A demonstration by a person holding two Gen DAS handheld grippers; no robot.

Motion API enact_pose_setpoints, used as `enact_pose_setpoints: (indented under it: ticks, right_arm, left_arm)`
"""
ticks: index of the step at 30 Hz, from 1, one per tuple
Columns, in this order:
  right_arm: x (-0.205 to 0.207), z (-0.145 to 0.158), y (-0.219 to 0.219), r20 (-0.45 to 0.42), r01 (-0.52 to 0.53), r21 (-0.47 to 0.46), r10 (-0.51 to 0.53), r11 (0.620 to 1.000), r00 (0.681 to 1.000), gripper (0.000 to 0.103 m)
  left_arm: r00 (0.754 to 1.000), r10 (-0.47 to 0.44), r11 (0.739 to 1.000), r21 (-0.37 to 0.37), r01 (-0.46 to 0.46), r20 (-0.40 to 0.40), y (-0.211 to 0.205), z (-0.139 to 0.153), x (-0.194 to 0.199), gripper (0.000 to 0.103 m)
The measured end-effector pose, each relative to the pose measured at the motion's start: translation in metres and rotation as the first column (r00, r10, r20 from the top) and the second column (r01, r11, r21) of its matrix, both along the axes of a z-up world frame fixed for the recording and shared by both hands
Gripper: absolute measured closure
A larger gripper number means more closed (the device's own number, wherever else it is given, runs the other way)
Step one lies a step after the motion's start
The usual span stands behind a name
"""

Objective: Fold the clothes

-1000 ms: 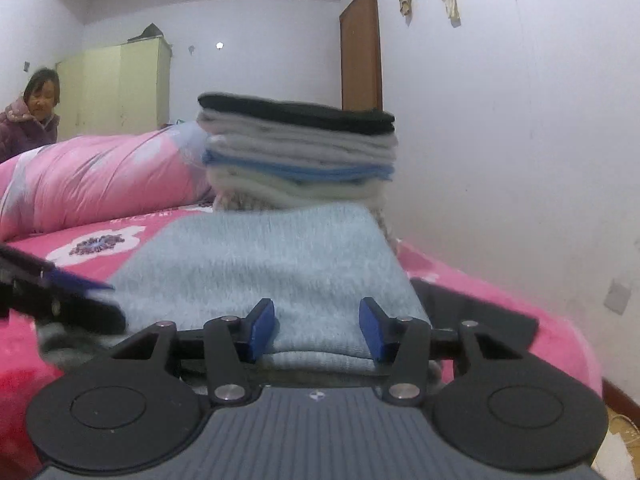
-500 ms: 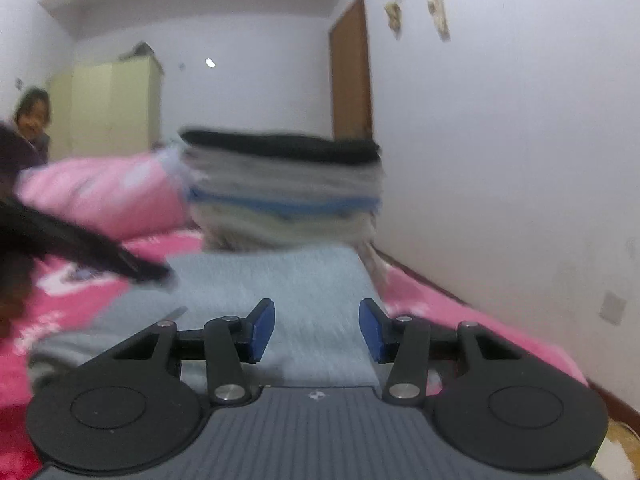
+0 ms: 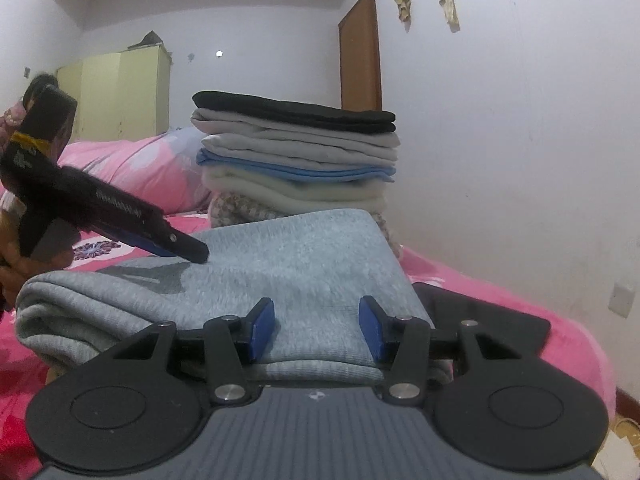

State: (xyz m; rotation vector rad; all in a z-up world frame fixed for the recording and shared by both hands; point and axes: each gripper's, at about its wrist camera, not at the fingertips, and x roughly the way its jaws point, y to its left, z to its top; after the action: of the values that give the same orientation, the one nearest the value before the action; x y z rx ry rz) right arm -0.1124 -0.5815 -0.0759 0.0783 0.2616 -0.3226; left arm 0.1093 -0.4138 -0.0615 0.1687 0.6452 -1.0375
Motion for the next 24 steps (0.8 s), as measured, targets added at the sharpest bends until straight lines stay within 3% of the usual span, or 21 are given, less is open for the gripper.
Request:
enact_pose_setpoints:
  ticks: [13, 17, 24]
  right_arm:
    - [0.001, 0.005, 0.002, -0.027, -0.001, -0.001, 0.001, 1.0, 1.0, 0.053]
    - [0.0, 0.027, -0.007, -0.041, 0.004, 0.074, -0.001, 0.997, 0.999, 0.052]
    - [0.019, 0.092, -0.016, -0.058, 0.003, 0.0, -0.003, 1.0, 0.998, 0.052]
  left_arm:
    - [0.998, 0.028, 0.999, -0.019, -0.027, 0.047, 0.021, 0.02, -0.02, 0.033]
    - [0.997, 0.018, 1.0, -0.009, -0.017, 0.077, 0.026, 0.025, -0.03, 0.033]
    - [0.995, 0.017, 1.0, 0.001, -0.017, 0.095, 0.026, 0.027, -0.031, 0.031]
